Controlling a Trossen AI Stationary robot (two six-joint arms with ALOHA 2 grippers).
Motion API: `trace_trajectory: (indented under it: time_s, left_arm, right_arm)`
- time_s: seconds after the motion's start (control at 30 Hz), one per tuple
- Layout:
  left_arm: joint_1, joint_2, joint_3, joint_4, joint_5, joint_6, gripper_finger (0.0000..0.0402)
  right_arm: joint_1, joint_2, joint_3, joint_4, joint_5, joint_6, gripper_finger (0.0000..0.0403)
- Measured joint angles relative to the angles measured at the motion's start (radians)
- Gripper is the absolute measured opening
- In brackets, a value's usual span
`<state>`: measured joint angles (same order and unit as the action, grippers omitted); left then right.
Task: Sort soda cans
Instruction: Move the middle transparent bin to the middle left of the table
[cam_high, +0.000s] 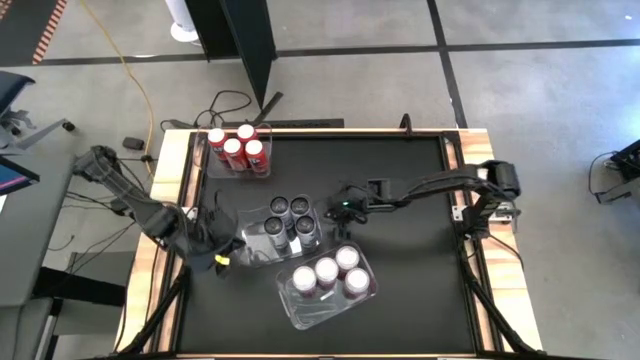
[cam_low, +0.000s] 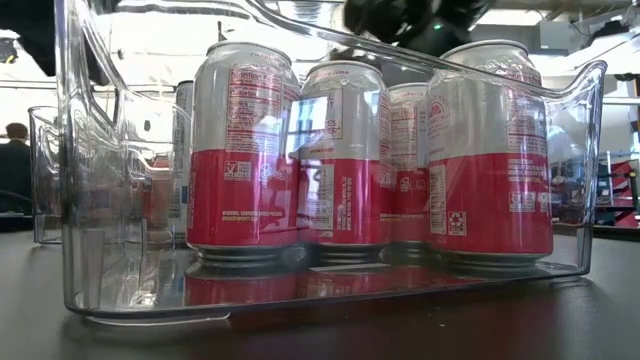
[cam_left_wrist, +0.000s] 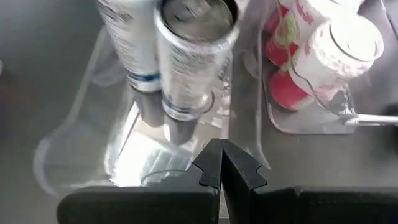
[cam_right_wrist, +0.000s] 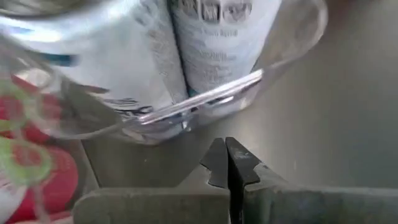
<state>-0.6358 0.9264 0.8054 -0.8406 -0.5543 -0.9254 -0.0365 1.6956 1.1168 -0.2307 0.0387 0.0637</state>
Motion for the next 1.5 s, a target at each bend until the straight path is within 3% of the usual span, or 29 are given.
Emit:
trace_trajectory:
  time_s: [0.3, 0.57, 0.87, 1.1, 1.33, 1.5]
  left_arm:
    - [-0.146, 0.127, -0.005, 0.141, -0.028, -0.07, 0.0]
    - [-0.216, 0.209, -0.005, 0.182, -0.038, -0.151, 0.0]
    - [-0.216, 0.378, -0.005, 0.32, -0.028, -0.139, 0.0]
    - [-0.178, 0.53, -0.005, 0.314, -0.027, -0.249, 0.0]
    - [-0.148, 0.59, 0.0, 0.323, -0.043, -0.267, 0.0]
    - [-0.129, 0.602, -0.009, 0.228, -0.066, -0.315, 0.0]
  right_arm:
    - [-0.007, 0.17, 0.163, -0.113, -0.05, 0.018, 0.0002]
    - [-0.005, 0.194, 0.206, -0.127, -0.068, 0.017, 0.0002]
    - [-0.005, 0.194, 0.206, -0.12, -0.068, 0.022, 0.0001]
    - [-0.005, 0.202, 0.206, -0.108, -0.079, 0.029, 0.0001]
    - [-0.005, 0.223, 0.206, -0.094, -0.081, 0.045, 0.0001]
    - [-0.005, 0.224, 0.205, -0.069, -0.087, 0.05, 0.0001]
